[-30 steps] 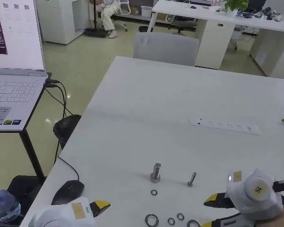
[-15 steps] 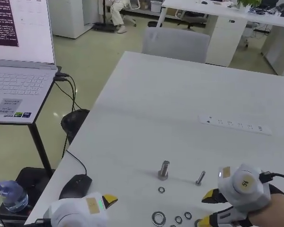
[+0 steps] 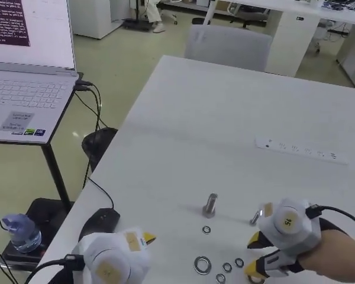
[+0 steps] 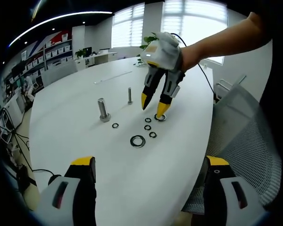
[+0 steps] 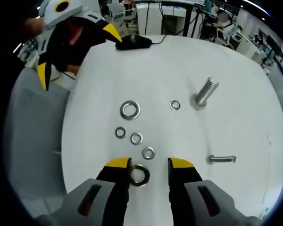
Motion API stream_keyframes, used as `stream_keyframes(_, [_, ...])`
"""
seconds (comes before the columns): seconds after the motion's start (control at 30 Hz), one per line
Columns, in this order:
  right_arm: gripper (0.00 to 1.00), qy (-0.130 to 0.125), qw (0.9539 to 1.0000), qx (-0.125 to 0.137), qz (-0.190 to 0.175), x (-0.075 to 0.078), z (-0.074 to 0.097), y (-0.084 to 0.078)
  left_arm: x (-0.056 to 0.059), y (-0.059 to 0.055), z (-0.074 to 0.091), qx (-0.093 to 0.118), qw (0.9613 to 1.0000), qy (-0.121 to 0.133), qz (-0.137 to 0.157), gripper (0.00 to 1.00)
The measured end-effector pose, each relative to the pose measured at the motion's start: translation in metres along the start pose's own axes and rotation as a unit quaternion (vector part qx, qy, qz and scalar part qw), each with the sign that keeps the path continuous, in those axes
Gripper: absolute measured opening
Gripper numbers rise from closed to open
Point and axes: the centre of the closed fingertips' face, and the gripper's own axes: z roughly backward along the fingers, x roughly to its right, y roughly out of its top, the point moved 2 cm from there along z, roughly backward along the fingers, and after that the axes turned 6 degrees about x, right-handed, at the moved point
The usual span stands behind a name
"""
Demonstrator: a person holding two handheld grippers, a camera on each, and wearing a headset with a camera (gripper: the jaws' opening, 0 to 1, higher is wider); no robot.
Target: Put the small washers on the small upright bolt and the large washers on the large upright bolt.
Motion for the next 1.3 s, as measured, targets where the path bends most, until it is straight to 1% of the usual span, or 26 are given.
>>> stream_keyframes(0.07, [0.31, 0.002, 1.0000, -0.003, 0.003, 0.000, -0.003, 0.000, 0.001, 0.001, -0.001, 0.002, 1.0000, -0.002, -0.002, 0.96])
stream_keyframes(0.2, [0.30, 0.001, 1.0000, -0.007, 0.003, 0.002, -0.007, 0.001, 0.002, -0.001, -0.004, -0.005, 0.9999, -0.001, -0.012, 0.96])
stream_keyframes(0.33, [0.28, 0.000, 0.9998, -0.013, 0.013, 0.003, -0.011, 0.001, 0.001, -0.001, -0.006, -0.006, 0.9999, 0.000, -0.015, 0.95])
stream_keyframes(0.37, [0.28, 0.001, 0.9996, -0.019, 0.019, 0.003, -0.012, 0.001, 0.001, 0.000, -0.006, -0.006, 0.9998, -0.001, -0.017, 0.95])
stream_keyframes(0.43, [0.27, 0.000, 0.9994, -0.024, 0.023, 0.004, -0.014, 0.000, 0.002, -0.001, -0.006, -0.010, 0.9998, -0.002, -0.015, 0.95])
stream_keyframes(0.5, [0.27, 0.000, 0.9994, -0.024, 0.024, 0.003, -0.014, 0.001, 0.002, -0.001, -0.006, -0.010, 0.9998, -0.003, -0.017, 0.95])
stream_keyframes(0.6, [0.26, -0.001, 0.9990, -0.034, 0.030, 0.003, -0.016, -0.001, 0.001, -0.001, -0.005, -0.008, 0.9999, -0.001, -0.014, 0.93])
stream_keyframes(0.7, [0.25, -0.001, 0.9990, -0.031, 0.031, 0.004, -0.016, 0.000, 0.000, -0.001, -0.005, -0.007, 0.9999, 0.002, -0.015, 0.93])
stream_keyframes(0.77, [0.24, 0.002, 0.9990, -0.033, 0.030, 0.003, -0.016, 0.000, 0.000, 0.000, -0.004, -0.007, 0.9999, 0.003, -0.014, 0.92])
stream_keyframes(0.9, [0.22, 0.004, 0.9986, -0.037, 0.038, 0.002, -0.017, 0.000, -0.001, -0.002, -0.004, -0.009, 0.9999, 0.002, -0.014, 0.91])
stream_keyframes(1.03, [0.19, 0.006, 0.9980, -0.045, 0.043, 0.000, -0.018, 0.001, 0.000, -0.005, -0.004, -0.016, 0.9998, 0.001, -0.013, 0.90])
stream_keyframes(1.07, [0.16, 0.005, 0.9975, -0.051, 0.048, 0.001, -0.017, 0.000, 0.001, -0.005, -0.004, -0.016, 0.9998, 0.001, -0.014, 0.90])
stream_keyframes(1.2, [0.16, 0.005, 0.9973, -0.058, 0.045, 0.001, -0.018, 0.002, 0.002, -0.004, -0.003, -0.012, 0.9998, 0.001, -0.014, 0.89])
stream_keyframes(1.3, [0.16, 0.005, 0.9964, -0.067, 0.051, 0.000, -0.018, 0.002, 0.001, -0.005, -0.003, -0.018, 0.9997, 0.002, -0.015, 0.88])
